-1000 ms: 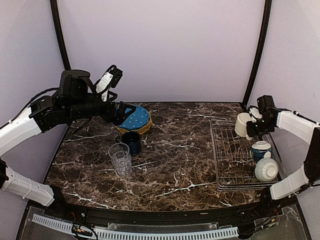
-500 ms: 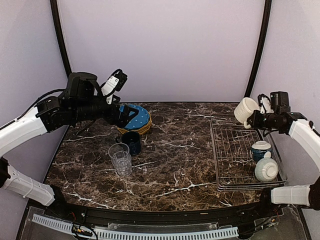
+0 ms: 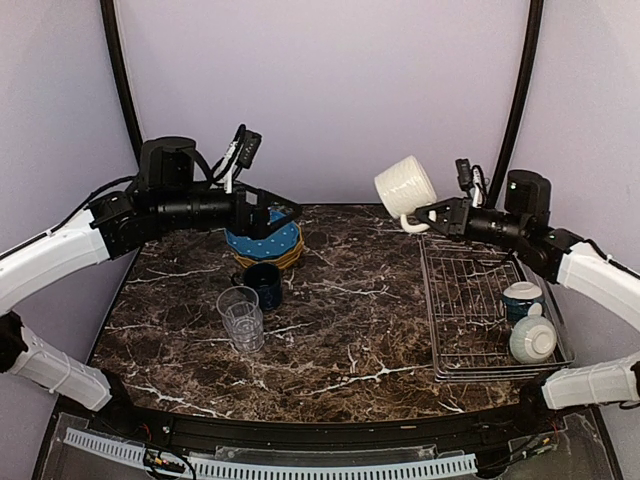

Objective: Unload the mixed dishes from the dish rack
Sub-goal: Pass from the right arm to the left

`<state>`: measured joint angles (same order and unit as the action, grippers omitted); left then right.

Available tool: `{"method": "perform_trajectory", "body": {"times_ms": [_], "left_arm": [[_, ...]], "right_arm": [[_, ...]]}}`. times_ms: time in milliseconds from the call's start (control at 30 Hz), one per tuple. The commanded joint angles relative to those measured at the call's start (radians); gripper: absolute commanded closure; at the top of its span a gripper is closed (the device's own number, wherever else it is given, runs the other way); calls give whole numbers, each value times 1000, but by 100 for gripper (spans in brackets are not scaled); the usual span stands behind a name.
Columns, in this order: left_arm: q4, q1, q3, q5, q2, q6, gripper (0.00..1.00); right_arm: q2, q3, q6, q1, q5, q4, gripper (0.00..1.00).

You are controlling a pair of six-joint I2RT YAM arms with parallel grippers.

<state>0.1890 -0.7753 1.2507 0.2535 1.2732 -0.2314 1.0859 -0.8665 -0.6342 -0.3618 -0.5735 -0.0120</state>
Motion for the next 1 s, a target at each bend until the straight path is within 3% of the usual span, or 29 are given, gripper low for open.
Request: {"method": "perform_trajectory", "body": {"times_ms": [0, 133, 400, 467, 633, 833, 967], "left_arm": [[-353, 7, -48, 329, 64, -341, 1], [-577, 8, -70, 393, 135, -527, 7], [-731, 7, -115, 379, 176, -679, 19], [-775, 7, -129, 381, 178, -719, 26], [-905, 7, -156, 379, 185, -814, 56], [-928, 6, -170, 355, 169, -819, 83], [-859, 7, -164, 324, 134, -771, 98]], "right_arm": [[51, -49, -59, -165, -38, -321, 100], [130, -62, -90, -280, -26, -449, 100], [226, -85, -120, -376, -28, -607, 100], [231, -75, -127, -380, -16, -634, 100], [256, -75, -137, -398, -27, -662, 100], [265, -60, -151, -414, -28, -695, 100], [251, -47, -145, -414, -20, -692, 86]]}}
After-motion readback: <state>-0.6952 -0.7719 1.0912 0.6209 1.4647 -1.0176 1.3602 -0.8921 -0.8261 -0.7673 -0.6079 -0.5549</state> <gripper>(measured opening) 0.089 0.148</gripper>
